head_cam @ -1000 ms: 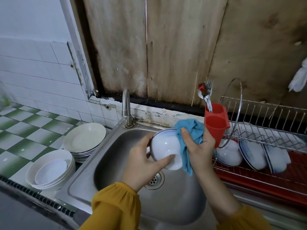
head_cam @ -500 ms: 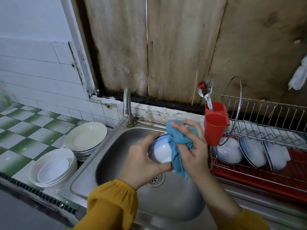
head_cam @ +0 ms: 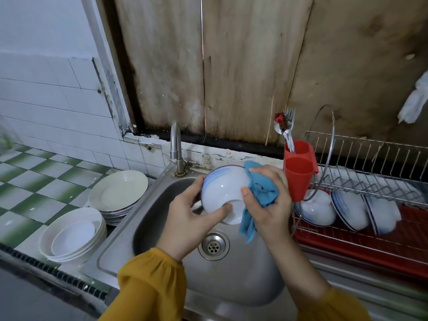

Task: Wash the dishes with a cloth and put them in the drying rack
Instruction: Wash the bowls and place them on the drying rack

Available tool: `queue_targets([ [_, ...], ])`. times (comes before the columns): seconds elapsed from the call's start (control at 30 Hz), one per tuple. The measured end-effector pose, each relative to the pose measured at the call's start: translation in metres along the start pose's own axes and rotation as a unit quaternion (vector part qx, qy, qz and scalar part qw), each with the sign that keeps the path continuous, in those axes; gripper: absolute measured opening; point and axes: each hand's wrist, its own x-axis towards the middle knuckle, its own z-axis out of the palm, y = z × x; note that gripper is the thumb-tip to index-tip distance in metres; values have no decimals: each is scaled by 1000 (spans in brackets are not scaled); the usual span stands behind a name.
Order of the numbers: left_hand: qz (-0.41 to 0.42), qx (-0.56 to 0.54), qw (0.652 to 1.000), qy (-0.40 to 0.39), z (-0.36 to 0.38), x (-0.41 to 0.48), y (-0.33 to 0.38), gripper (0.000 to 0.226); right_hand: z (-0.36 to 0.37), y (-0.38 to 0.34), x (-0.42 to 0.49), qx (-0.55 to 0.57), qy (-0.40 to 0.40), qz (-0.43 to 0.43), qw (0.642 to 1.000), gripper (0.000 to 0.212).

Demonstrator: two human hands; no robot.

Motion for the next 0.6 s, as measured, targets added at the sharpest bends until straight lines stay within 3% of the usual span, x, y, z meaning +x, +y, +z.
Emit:
queue_targets([
  [0.13,79,215,969,-97,-8,8,6,92,-1,0,-3,-54,-60,-49,996,20],
  [0.2,108,268,950,-121,-5,7,9,93,1,-3,-3,-70,-86,-87,990,26],
  [0.3,114,203,970,-66,-4,1,4,80,-1,-4,0,-61,-42,-88,993,21],
  [0.4,29,41,999,-11,-3,-4,-3,74,1,1,-3,56,57,36,996,17],
  [0.47,8,-4,1000,-12,0,-4,-3,68,5,0,-6,80,106,94,987,22],
  [0.6,14,-20,999,-22,5,-4,4,69,4,-19,-6,-35,66,-41,996,22],
])
